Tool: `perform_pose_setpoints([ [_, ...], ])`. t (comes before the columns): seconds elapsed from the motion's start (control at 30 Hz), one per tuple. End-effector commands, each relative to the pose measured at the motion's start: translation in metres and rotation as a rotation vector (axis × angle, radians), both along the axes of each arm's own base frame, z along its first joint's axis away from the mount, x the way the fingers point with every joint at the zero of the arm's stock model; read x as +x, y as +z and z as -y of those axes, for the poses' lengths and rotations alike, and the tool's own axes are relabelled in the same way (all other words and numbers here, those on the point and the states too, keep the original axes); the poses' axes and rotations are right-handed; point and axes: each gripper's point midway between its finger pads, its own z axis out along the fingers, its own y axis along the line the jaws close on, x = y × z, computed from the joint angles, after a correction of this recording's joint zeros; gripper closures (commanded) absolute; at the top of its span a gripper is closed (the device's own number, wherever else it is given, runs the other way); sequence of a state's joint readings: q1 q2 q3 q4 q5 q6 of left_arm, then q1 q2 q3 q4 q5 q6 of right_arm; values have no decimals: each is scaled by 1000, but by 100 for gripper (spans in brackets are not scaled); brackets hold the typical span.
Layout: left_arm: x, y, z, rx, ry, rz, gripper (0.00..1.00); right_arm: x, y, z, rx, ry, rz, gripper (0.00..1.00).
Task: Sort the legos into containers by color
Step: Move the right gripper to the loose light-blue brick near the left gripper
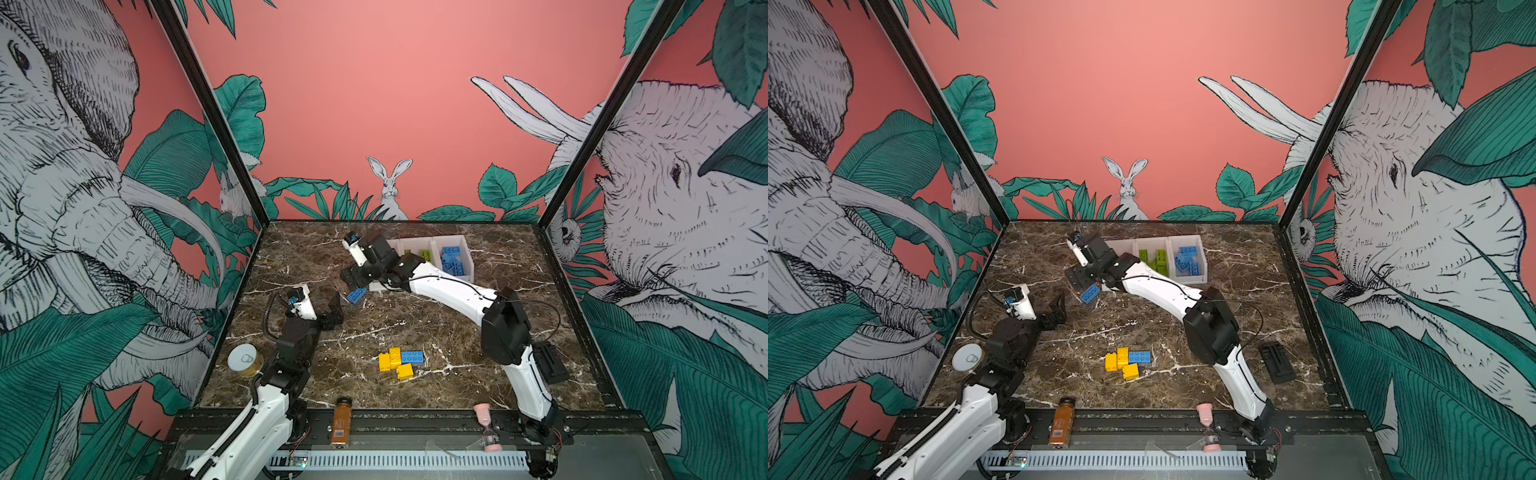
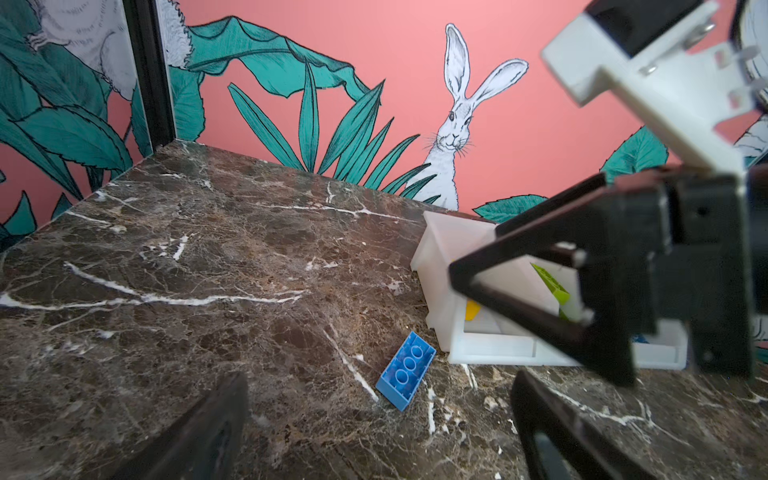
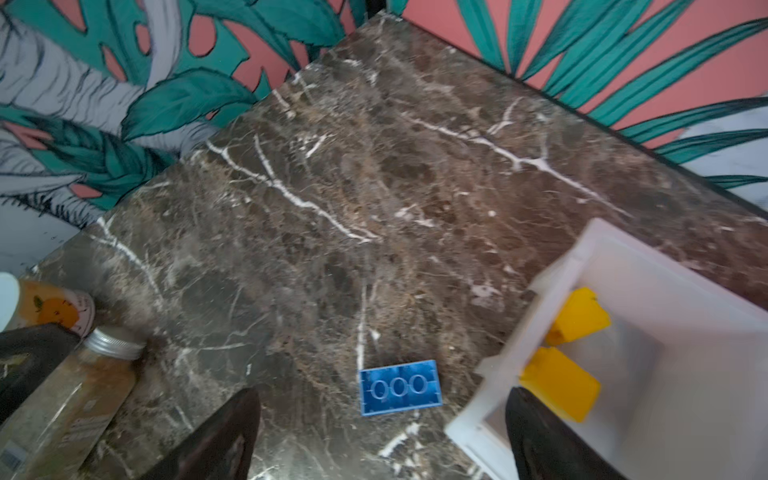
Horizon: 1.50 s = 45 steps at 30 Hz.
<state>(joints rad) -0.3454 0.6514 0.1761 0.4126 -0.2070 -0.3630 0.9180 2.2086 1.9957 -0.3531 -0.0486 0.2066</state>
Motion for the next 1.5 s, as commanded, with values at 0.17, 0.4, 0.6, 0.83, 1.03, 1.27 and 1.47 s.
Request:
perform_pose_setpoints([
  [0.17,-4,-6,-11,16,49,-29,1,1,-57,-21,-43,-28,-145,9],
  [0.4,-5,-1,-6,11,19,-11,1,-1,-88,-37,-53,-25,-239,9],
  [0.6,-10,2,-10,7,32,6,1,0,-108,-40,-69,-38,-262,9],
  [0.83,-18,13,-17,14,57,41,1,-9,-127,-39,-103,-27,-310,10],
  [1.03,-19,15,-20,18,64,49,1,-25,-132,-37,-141,21,-344,10],
  [1.27,-19,14,-21,20,73,44,1,-68,-131,-27,-207,100,-401,13],
  [1.47,-20,10,-28,20,112,30,1,-93,-109,-8,-190,111,-440,17],
])
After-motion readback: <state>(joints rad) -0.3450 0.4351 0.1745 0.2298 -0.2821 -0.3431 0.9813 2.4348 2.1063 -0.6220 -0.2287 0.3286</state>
